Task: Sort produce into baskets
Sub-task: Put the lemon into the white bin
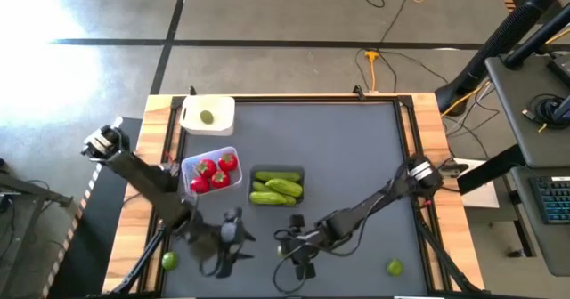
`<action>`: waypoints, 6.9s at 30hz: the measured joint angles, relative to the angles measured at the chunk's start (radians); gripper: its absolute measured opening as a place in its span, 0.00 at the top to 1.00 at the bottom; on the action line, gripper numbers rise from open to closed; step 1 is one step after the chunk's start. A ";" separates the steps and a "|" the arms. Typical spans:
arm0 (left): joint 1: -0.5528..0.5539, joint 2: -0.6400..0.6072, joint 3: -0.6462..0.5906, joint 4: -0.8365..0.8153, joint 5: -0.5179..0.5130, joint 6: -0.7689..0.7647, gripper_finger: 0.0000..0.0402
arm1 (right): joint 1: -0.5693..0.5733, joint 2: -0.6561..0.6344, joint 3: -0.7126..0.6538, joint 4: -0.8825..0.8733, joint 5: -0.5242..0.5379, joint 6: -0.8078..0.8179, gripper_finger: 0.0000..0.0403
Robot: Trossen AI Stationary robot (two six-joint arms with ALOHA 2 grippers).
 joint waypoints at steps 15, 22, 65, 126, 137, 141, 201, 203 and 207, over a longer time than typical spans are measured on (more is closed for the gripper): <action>-0.187 0.321 0.044 0.030 -0.419 -0.308 0.34 | 0.024 0.158 0.227 -0.158 0.026 -0.050 0.51; -0.167 0.440 0.139 0.021 -0.441 -0.274 0.18 | 0.035 0.118 0.292 -0.264 0.053 -0.038 0.32; -0.123 0.557 0.166 0.016 -0.408 -0.375 0.63 | 0.130 -0.097 0.431 -1.285 0.308 0.361 0.30; 1.590 0.260 0.164 -0.558 0.039 0.196 0.39 | -0.348 -0.580 -0.158 -1.373 -0.218 0.558 0.26; 1.542 0.080 0.235 -0.657 -0.005 0.164 0.31 | -0.230 -0.581 -0.148 -1.380 -0.260 0.500 0.09; 1.453 -0.033 0.211 -0.658 0.090 0.128 0.31 | -0.109 -0.581 -0.168 -1.365 -0.299 0.511 0.08; 0.147 -0.175 0.170 -0.687 -0.007 -0.024 0.37 | 0.270 -0.185 -0.305 -0.636 -0.791 1.103 0.48; 0.067 -0.175 0.142 -0.677 0.030 -0.025 0.37 | 0.243 -0.185 -0.270 -0.631 -0.758 1.075 0.51; -0.069 -0.127 0.095 -0.656 0.068 -0.015 0.37 | 0.151 -0.169 -0.199 -0.628 -0.592 0.980 0.52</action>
